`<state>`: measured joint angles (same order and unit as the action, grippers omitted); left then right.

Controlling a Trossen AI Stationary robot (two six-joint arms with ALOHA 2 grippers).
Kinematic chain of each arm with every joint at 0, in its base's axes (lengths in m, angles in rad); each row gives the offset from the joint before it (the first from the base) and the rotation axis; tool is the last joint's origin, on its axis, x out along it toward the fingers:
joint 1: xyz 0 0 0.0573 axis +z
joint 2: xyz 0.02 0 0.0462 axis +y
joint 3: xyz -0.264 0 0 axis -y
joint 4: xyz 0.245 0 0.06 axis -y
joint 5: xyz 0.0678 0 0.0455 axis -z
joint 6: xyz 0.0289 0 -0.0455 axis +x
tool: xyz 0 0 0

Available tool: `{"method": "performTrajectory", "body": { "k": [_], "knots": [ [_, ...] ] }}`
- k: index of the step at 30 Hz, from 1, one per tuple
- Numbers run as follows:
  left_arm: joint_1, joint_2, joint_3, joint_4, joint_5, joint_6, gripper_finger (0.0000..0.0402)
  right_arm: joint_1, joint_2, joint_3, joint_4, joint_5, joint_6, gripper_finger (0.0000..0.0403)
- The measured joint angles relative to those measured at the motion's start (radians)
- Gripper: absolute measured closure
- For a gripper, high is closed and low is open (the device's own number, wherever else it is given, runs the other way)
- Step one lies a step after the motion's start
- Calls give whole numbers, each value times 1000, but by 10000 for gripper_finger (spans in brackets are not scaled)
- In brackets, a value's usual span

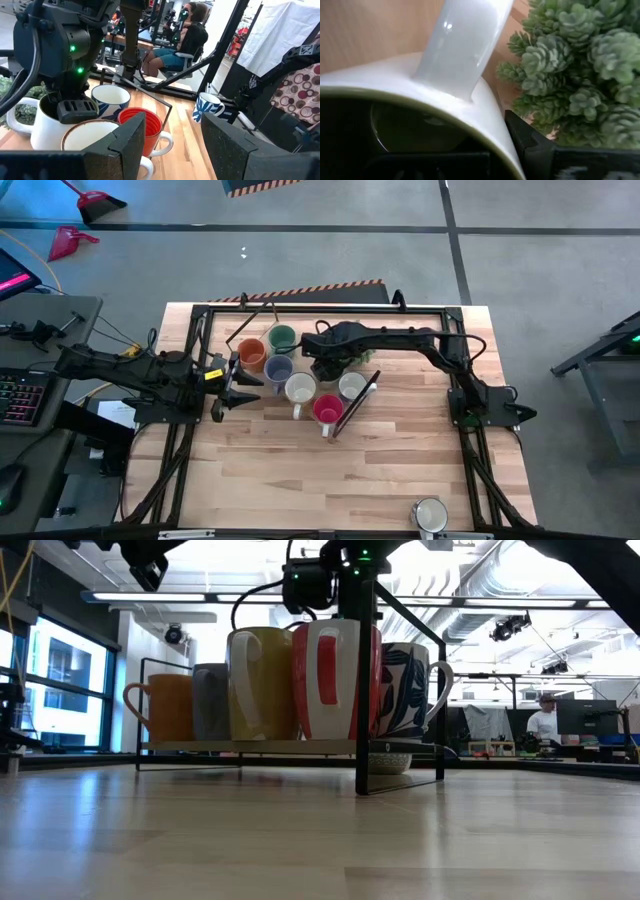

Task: Place coffee mugs
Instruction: Put the green mug on the shelf

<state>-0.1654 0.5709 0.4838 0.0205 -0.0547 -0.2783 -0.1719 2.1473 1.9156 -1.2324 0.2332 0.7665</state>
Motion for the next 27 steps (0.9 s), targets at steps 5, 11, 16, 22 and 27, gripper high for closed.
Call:
{"method": "performTrajectory", "body": {
  "k": [5, 11, 16, 22, 27],
  "knots": [
    [0, 0, 0, -1, 0, 0, 222, -1, 10, 0, 11, 0, -8, 403],
    [0, 0, 0, 0, 0, 0, 222, -7, 10, 0, 18, 3, -16, 403],
    [0, 0, 0, 0, 0, 1, 222, -11, 11, 0, 18, -4, -25, 403],
    [0, 0, 0, 0, 0, 1, 222, -11, 14, 0, 16, -4, -26, 403],
    [0, 0, 0, 0, 0, 1, 222, -12, 14, 0, 17, -4, -26, 403]
  ]
}}
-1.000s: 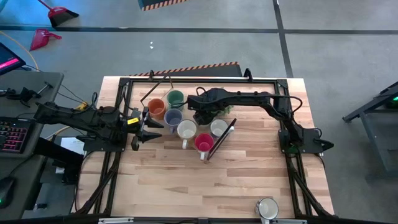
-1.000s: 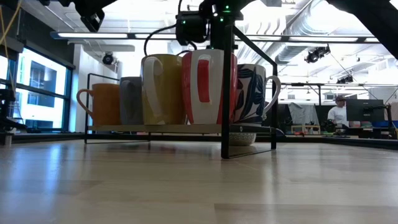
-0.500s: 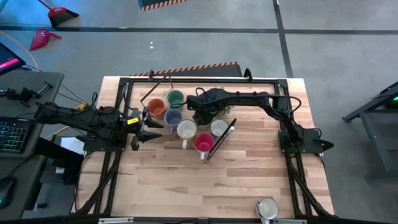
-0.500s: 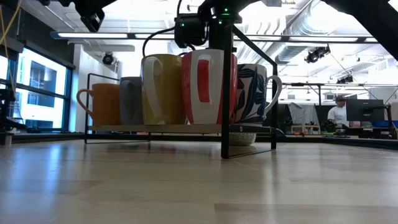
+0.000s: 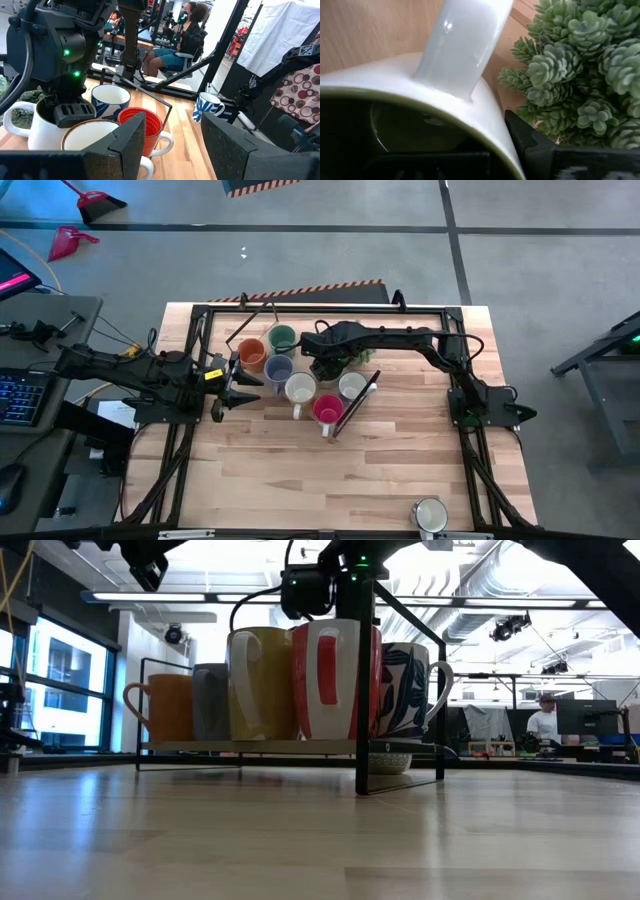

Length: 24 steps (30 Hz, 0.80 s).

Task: Place coffee mugs
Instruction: Put the green mug on the shelf

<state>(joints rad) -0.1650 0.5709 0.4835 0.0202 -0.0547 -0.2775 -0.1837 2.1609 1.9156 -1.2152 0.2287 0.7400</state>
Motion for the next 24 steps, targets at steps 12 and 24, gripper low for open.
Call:
{"method": "performTrajectory", "body": {
  "k": [12, 24],
  "knots": [
    [0, 0, 0, 0, 0, 0, 222, 0, 0, 0, 17, 0, 0, 403],
    [0, 0, 0, 0, 0, 0, 222, 0, 0, 0, 16, 3, -7, 390]
  ]
}}
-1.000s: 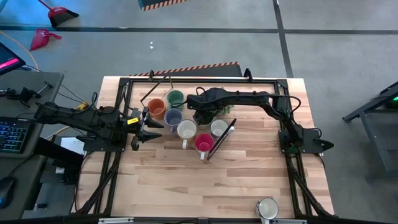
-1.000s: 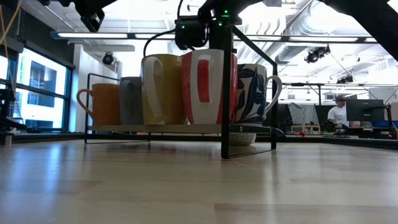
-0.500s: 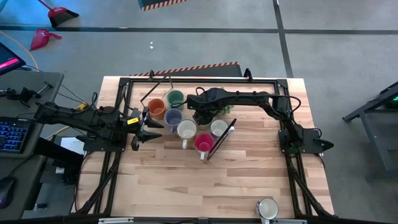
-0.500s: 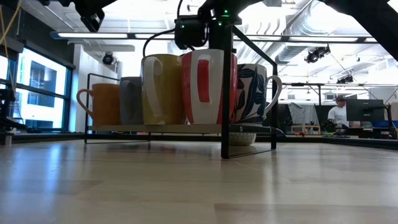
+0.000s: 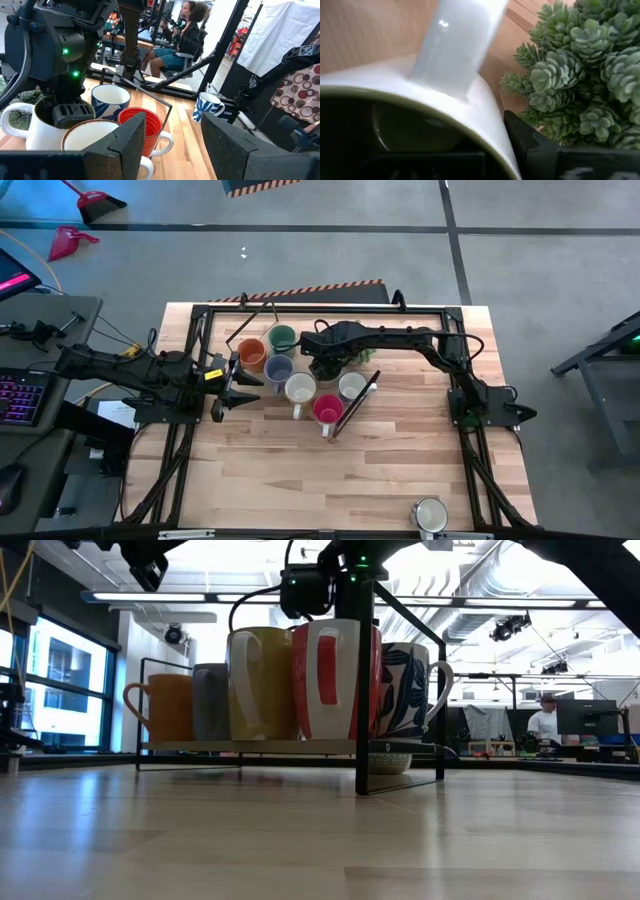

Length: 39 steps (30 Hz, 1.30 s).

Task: Place coffee mugs
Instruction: Put the green mug on the shelf

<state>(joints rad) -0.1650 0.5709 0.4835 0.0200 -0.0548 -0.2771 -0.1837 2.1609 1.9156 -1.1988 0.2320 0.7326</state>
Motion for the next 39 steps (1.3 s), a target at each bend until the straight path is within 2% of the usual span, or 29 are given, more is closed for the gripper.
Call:
{"method": "performTrajectory", "body": {
  "k": [11, 21, 29, 39],
  "knots": [
    [0, 0, 0, 0, 0, 0, 222, 0, 0, 1, 0, 1, 0, 349],
    [0, 0, 0, 0, 0, 0, 222, 0, 0, 1, -3, 0, 0, 347],
    [0, 0, 0, 0, 0, 1, 222, 0, 0, 1, -9, -68, -42, 343],
    [0, 0, 0, 0, 0, 1, 222, -1, 0, 1, -8, -53, -34, 281]
  ]
}}
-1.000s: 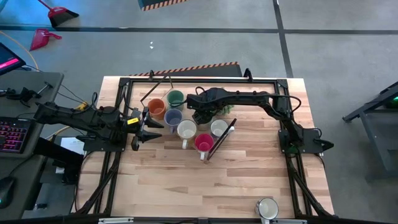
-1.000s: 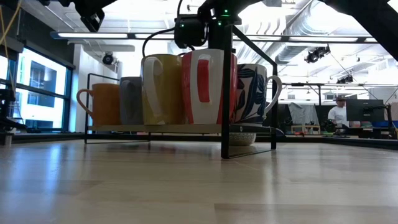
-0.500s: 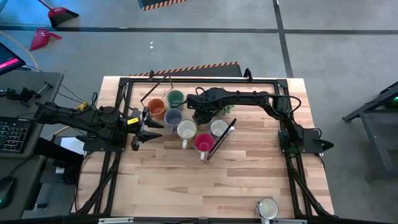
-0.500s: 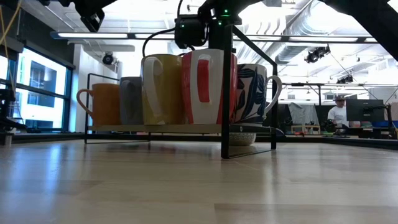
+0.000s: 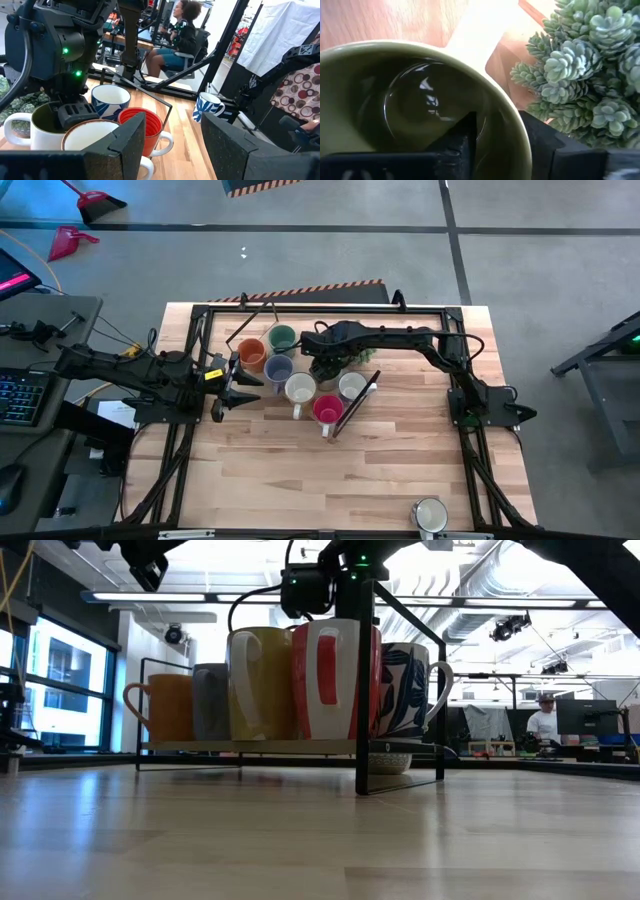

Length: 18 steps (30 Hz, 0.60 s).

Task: Place coffee mugs
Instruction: Put the green mug on the shelf, then move the blue patterned mug to the center of the table

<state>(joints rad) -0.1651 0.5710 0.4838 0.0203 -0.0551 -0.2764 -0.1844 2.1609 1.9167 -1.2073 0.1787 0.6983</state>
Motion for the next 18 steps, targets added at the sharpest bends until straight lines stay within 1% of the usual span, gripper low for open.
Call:
{"method": "performTrajectory", "body": {
  "k": [5, 10, 13, 18],
  "knots": [
    [0, 0, 0, 0, 0, 0, 222, 0, 0, 0, 1, -3, 0, 261],
    [0, 0, 0, 0, 0, 0, 222, 0, 0, 12, -5, -14, -3, 258],
    [0, 0, 0, 0, 0, 0, 222, -3, 0, 50, -13, -11, -19, 258],
    [0, 0, 0, 0, 0, 0, 222, -8, -1, 153, -95, 23, -26, 258]
  ]
}}
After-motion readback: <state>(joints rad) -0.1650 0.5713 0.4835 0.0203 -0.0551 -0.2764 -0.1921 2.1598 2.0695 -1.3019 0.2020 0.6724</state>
